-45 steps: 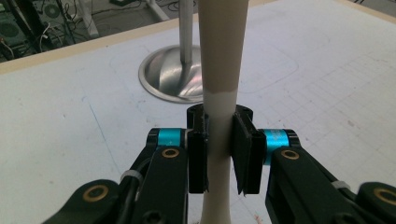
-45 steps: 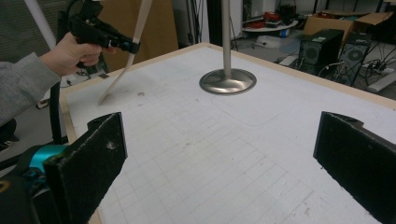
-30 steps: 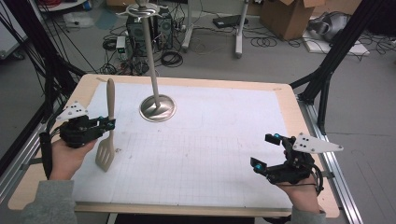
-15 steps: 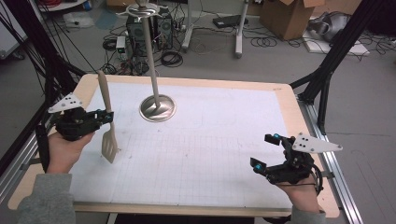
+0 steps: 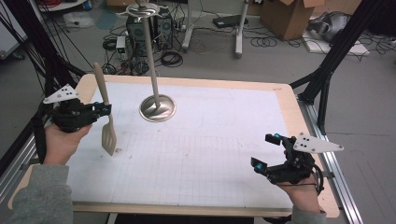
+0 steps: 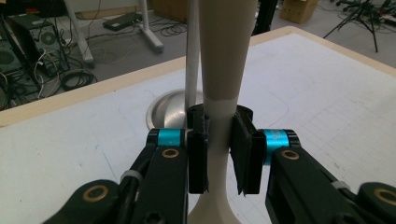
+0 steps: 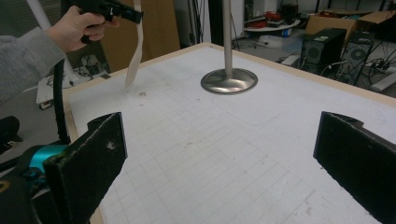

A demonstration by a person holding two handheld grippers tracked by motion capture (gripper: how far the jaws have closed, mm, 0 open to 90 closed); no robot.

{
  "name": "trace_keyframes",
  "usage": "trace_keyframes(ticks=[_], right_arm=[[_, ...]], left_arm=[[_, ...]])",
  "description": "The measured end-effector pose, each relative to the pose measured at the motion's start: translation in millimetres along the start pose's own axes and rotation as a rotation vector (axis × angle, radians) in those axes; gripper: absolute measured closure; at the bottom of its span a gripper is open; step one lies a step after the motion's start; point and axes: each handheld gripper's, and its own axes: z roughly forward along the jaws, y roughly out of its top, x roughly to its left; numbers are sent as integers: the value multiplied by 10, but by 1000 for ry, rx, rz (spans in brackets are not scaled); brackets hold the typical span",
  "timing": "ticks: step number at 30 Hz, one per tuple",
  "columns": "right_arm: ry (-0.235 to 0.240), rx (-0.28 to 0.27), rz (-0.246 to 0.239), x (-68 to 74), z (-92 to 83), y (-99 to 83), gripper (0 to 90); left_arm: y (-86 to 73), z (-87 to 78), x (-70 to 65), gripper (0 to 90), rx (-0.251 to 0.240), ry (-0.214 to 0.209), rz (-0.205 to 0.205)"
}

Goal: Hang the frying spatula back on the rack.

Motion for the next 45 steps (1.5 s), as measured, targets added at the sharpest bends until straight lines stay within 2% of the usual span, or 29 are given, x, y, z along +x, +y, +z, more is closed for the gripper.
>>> trace_keyframes(ticks=[13, 16, 19, 25, 28, 35, 45], right_arm=[[2, -9, 5, -18, -25, -4, 13], [1, -7, 8, -19, -24, -4, 14], [15, -15, 11, -18, -20, 2, 14], [30, -12, 4, -17, -21, 10, 13], [26, -22, 13, -32, -44, 9, 14], [20, -20, 23, -70, -56, -10, 13], [12, -20, 27, -85, -99, -37, 14]], left_arm=[[170, -21, 157, 772, -9, -48, 5], [223, -23, 164, 772, -7, -52, 10], [258, -17, 163, 772, -25, -65, 0], [357, 45, 170, 772, -9, -67, 12], [403, 53, 193, 772, -19, -75, 17], [534, 94, 218, 773, -6, -80, 33], [653, 142, 277, 773, 1, -100, 21]])
